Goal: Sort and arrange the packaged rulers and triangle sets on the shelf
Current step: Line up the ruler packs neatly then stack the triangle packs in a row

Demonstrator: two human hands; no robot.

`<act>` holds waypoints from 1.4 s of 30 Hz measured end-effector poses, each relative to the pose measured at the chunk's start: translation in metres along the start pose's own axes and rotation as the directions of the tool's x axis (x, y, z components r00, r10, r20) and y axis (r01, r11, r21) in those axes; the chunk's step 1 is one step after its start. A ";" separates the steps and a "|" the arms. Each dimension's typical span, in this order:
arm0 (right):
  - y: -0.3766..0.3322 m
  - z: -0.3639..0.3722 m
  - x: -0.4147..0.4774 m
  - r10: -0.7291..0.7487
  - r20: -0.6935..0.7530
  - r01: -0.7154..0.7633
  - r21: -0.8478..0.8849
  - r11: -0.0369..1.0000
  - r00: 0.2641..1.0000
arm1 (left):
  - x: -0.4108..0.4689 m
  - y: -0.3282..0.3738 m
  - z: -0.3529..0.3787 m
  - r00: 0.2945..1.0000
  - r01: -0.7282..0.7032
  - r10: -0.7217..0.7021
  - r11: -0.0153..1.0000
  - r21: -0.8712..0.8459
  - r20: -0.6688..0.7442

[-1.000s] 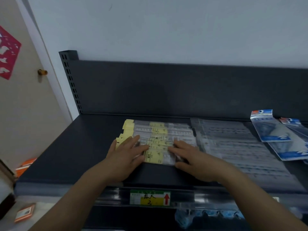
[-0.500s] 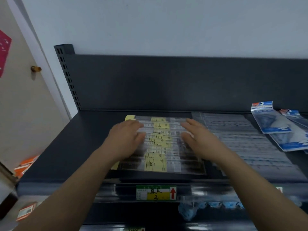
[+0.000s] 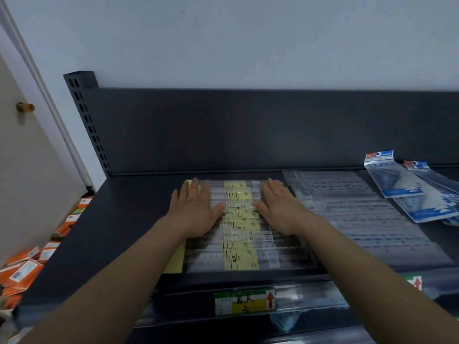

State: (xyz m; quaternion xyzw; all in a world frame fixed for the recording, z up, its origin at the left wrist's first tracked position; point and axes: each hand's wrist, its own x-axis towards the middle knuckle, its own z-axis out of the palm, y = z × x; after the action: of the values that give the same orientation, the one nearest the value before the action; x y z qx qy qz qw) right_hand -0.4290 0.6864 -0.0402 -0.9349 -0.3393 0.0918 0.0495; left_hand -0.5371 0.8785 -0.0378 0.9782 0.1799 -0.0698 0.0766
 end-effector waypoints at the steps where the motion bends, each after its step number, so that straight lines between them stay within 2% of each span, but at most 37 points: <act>1: -0.001 0.002 0.002 0.005 0.023 -0.004 -0.017 1.000 1.000 | 0.002 0.000 0.002 1.000 -0.003 0.002 1.000 0.005 0.024; 6: 0.002 0.003 0.004 -0.020 0.079 0.021 -0.017 1.000 0.997 | 0.000 -0.003 0.008 0.996 -0.002 0.001 1.000 0.008 0.093; 10: 0.003 -0.004 0.014 0.009 -0.038 -0.009 0.001 1.000 0.999 | 0.012 -0.001 -0.005 1.000 0.010 -0.010 1.000 -0.010 -0.001; 15: -0.001 0.004 0.025 0.015 0.012 -0.014 -0.078 0.997 1.000 | 0.021 0.002 -0.001 0.997 0.030 -0.029 0.999 -0.014 0.073; 19: -0.003 -0.003 0.019 -0.004 -0.043 0.001 -0.075 0.997 0.999 | 0.012 0.002 -0.006 0.999 0.028 -0.028 1.000 0.005 0.044; 21: -0.006 -0.005 0.006 -0.018 -0.062 0.014 -0.057 0.998 0.998 | 0.001 0.003 -0.006 1.000 -0.002 0.002 1.000 0.023 0.021; 26: -0.017 0.012 -0.023 -0.045 0.012 0.045 -0.028 0.999 0.999 | -0.027 0.007 0.012 0.997 -0.035 0.032 0.999 0.040 0.065; 33: -0.009 0.002 -0.043 0.001 -0.148 0.009 0.061 0.998 0.989 | -0.041 0.006 0.009 0.996 -0.075 0.078 0.995 0.071 -0.033; 37: -0.010 0.018 -0.049 0.043 -0.068 -0.040 0.043 0.998 0.997 | -0.049 0.013 0.019 0.998 -0.043 0.043 0.999 0.010 0.054; 42: -0.004 0.017 -0.042 0.095 -0.170 -0.059 0.202 0.978 0.981 | -0.051 0.012 0.022 0.999 -0.033 0.032 0.999 0.004 0.043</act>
State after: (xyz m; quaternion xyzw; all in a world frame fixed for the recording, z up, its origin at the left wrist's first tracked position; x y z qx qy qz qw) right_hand -0.4663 0.6633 -0.0500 -0.9423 -0.2862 0.0423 0.1682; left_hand -0.5822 0.8460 -0.0491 0.9795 0.1622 -0.0898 0.0794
